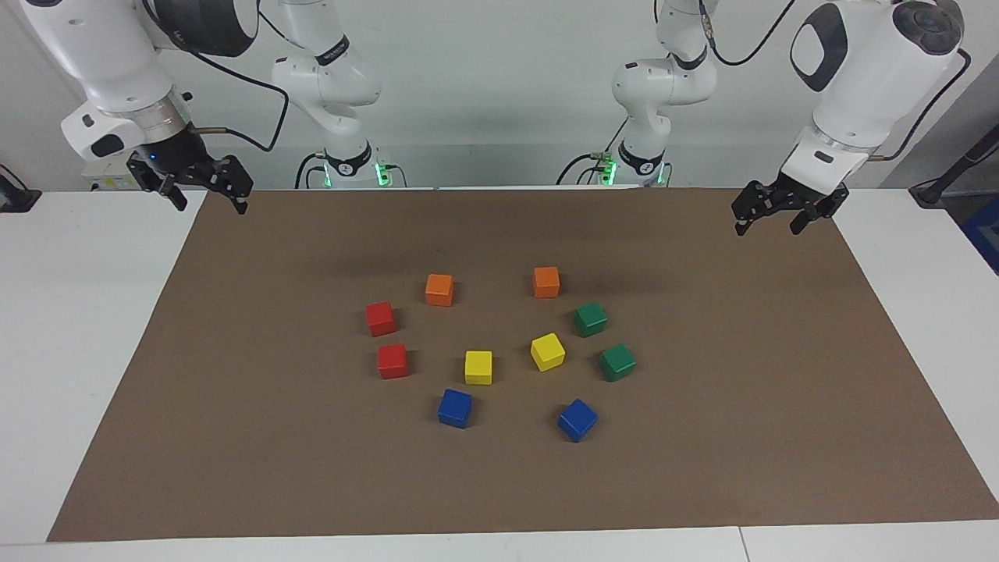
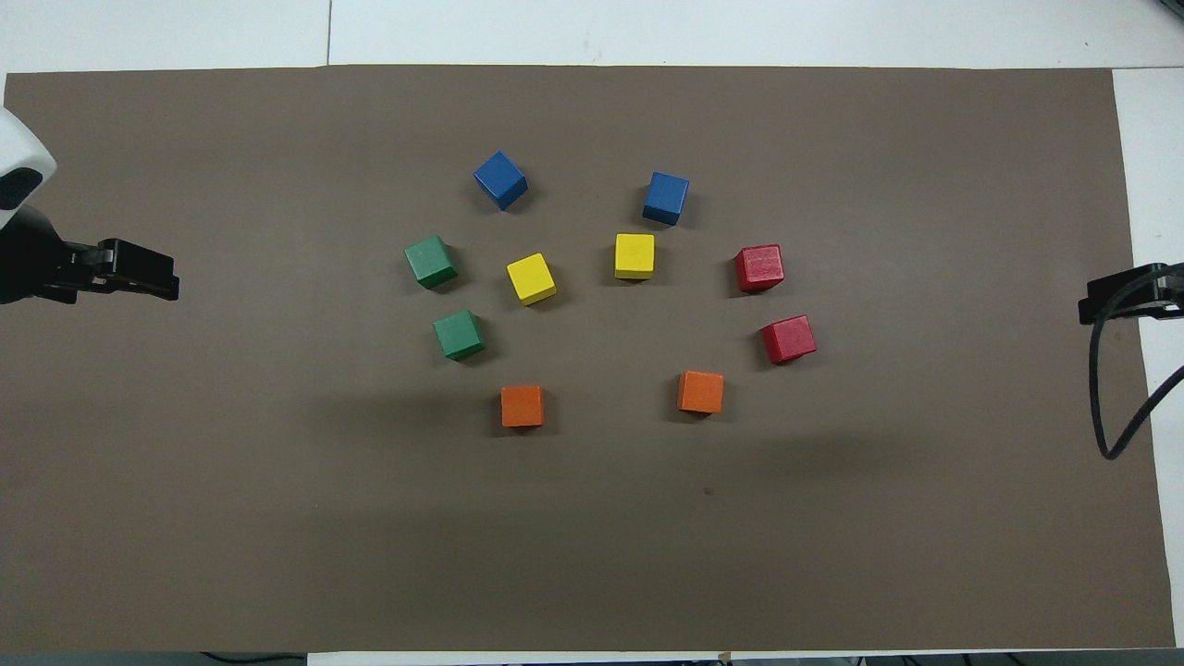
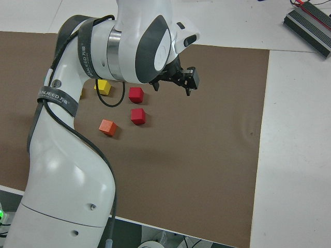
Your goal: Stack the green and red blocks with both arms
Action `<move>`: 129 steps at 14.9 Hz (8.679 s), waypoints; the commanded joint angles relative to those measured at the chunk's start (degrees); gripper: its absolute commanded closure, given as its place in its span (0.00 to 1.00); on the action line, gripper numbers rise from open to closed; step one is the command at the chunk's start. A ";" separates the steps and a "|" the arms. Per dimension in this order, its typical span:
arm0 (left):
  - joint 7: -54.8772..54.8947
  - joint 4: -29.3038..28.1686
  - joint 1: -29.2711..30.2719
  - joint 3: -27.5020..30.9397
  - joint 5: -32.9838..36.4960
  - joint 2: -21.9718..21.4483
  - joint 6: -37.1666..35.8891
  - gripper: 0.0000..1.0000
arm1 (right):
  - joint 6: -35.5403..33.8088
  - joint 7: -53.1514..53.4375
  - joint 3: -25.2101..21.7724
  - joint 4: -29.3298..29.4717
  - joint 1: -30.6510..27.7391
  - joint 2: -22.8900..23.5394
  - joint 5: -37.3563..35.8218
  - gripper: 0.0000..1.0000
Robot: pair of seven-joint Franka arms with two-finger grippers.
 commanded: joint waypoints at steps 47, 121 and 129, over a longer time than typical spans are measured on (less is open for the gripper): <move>-41.13 -21.72 -23.39 -0.08 -0.12 15.59 38.34 0.00 | 48.30 5.36 0.89 -28.03 18.92 12.83 1.14 0.00; -31.52 4.71 -11.87 0.71 0.14 26.12 25.08 0.00 | 32.96 4.75 0.89 -11.01 6.87 15.47 1.23 0.00; -39.55 3.43 -17.15 0.71 5.13 28.69 29.72 0.00 | 25.54 8.18 0.89 2.20 16.89 20.91 0.26 0.00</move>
